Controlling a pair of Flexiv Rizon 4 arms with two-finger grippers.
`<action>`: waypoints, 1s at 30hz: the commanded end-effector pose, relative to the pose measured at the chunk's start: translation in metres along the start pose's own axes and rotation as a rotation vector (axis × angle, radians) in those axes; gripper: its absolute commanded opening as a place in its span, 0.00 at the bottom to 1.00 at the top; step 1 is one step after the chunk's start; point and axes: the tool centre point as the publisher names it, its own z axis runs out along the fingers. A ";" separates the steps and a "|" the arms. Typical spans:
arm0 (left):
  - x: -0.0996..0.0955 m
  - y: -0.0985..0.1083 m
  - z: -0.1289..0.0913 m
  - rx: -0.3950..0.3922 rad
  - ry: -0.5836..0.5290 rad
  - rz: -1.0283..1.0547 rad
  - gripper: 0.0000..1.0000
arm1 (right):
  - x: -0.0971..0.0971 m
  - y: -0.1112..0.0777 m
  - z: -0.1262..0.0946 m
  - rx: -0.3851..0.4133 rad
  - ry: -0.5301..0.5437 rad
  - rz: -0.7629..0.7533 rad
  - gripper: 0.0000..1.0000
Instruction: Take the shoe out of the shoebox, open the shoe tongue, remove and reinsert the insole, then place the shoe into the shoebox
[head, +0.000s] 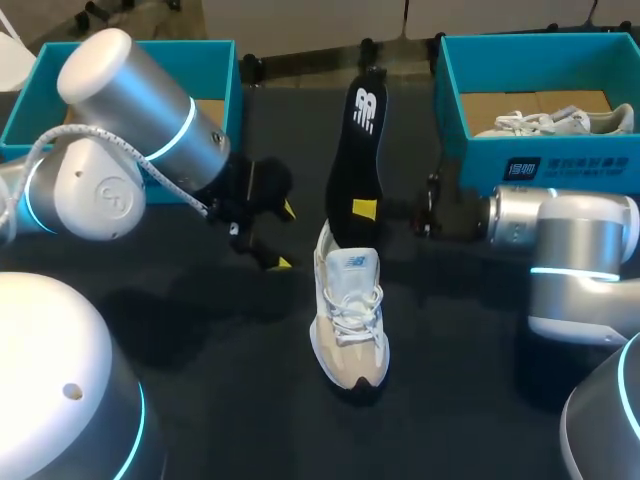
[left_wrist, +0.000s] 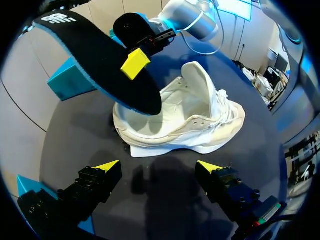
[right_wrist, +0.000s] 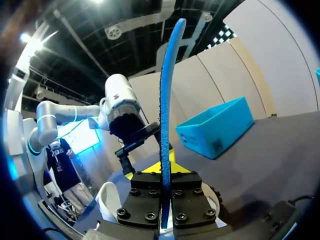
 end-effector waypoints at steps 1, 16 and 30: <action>0.002 0.000 0.001 -0.002 -0.003 0.003 1.00 | -0.005 -0.001 0.007 -0.007 0.009 -0.005 0.00; 0.011 -0.001 -0.002 -0.010 -0.011 0.035 1.00 | -0.004 -0.010 0.011 -0.001 0.018 -0.013 0.00; 0.011 0.005 -0.013 -0.021 -0.008 0.034 1.00 | -0.004 -0.033 0.005 0.025 0.028 0.052 0.00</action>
